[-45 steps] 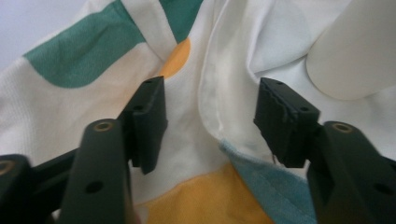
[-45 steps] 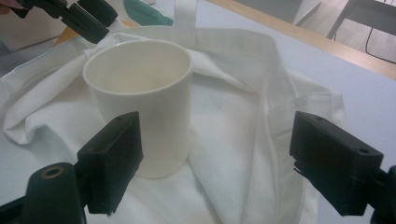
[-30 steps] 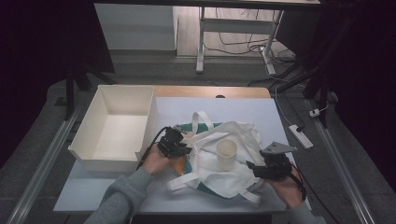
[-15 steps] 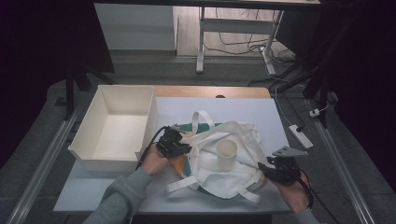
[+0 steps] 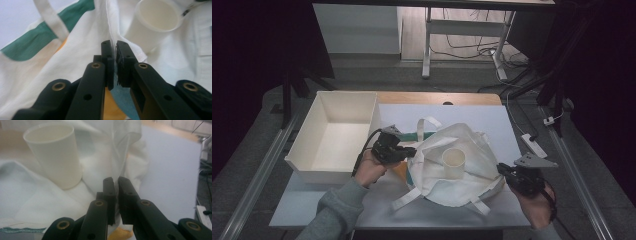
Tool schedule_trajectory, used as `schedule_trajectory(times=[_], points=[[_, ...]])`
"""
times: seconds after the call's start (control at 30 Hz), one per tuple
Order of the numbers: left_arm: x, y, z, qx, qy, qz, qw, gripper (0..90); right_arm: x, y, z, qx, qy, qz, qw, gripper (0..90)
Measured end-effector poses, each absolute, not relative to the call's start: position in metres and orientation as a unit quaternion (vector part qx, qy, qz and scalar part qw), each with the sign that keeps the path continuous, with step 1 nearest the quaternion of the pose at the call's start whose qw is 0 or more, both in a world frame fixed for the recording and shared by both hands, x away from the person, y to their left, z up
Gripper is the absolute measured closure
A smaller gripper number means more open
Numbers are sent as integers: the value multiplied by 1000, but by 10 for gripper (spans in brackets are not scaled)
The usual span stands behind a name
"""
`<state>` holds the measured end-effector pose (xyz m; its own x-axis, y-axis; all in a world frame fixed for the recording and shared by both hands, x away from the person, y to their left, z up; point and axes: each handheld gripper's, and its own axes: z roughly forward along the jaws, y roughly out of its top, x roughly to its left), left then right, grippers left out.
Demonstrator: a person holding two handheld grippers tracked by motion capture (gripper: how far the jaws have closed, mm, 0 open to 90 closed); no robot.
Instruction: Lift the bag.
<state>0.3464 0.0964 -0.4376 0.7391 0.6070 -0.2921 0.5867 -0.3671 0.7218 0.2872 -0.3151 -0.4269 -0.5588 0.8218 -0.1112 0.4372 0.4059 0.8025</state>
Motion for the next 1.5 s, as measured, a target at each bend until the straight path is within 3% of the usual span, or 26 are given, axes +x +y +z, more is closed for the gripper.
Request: schedule_trajectory(times=[0.63, 1.2, 1.5], points=[[332, 125, -385, 790, 350, 62, 500, 851, 297, -338, -373, 384, 744, 451, 310, 864], [341, 176, -339, 738, 365, 97, 559, 863, 300, -338, -296, 341, 692, 523, 363, 873], [351, 191, -323, 720, 375, 115, 573, 865, 309, -332, -280, 328, 676, 539, 380, 878]])
